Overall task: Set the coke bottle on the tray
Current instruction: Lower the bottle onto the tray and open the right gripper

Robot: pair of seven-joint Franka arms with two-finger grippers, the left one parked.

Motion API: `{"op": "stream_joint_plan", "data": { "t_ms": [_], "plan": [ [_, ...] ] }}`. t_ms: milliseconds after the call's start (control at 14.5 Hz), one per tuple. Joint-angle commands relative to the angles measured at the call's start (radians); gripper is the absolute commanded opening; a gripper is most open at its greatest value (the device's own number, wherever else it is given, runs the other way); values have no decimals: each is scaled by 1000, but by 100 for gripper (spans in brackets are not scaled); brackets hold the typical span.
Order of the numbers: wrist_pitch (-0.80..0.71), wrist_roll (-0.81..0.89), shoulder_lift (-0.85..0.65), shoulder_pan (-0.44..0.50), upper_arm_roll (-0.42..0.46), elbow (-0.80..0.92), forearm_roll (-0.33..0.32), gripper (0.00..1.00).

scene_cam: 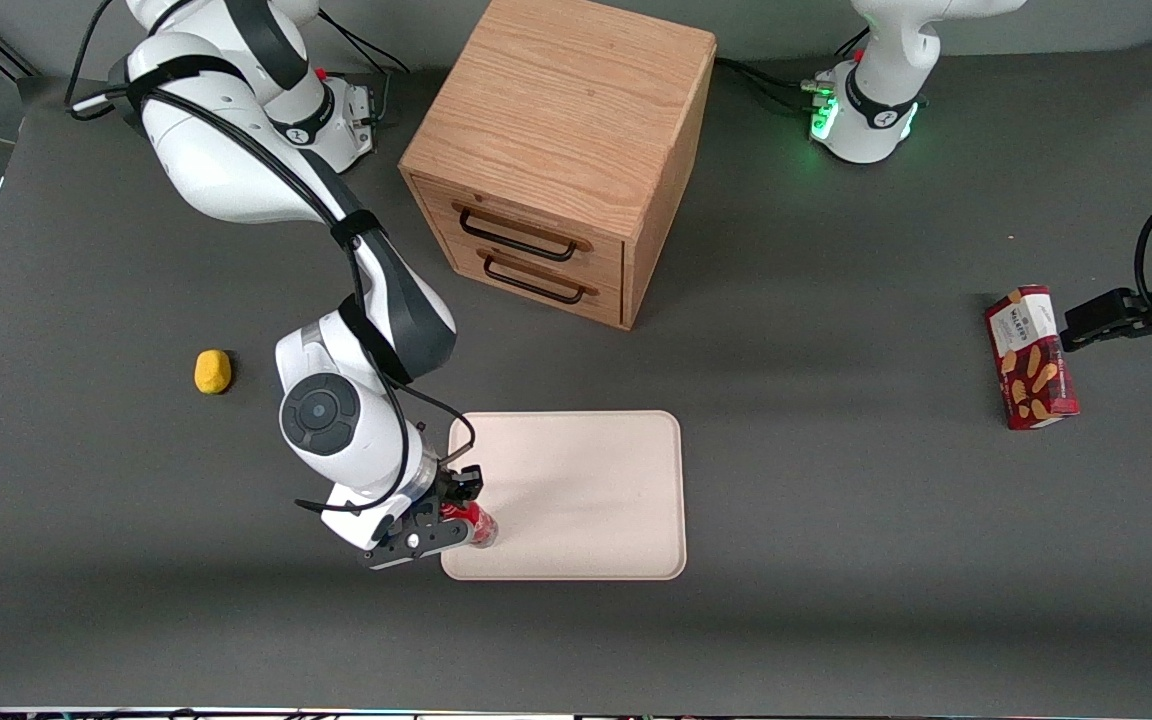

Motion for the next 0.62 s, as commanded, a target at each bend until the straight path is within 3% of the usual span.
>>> {"op": "stream_joint_plan", "data": {
  "t_ms": [0,208,277,346,415,553],
  "plan": [
    [-1,38,5,5,4,21,-19,7],
    [-1,46,5,5,4,21,-19,14],
    [2,46,8,5,2,18,-19,22],
    [18,46,5,2,2,1,-19,43],
    [49,48,3,0,2,-13,-19,90],
    [94,51,3,-4,2,-31,-20,100]
  ]
}}
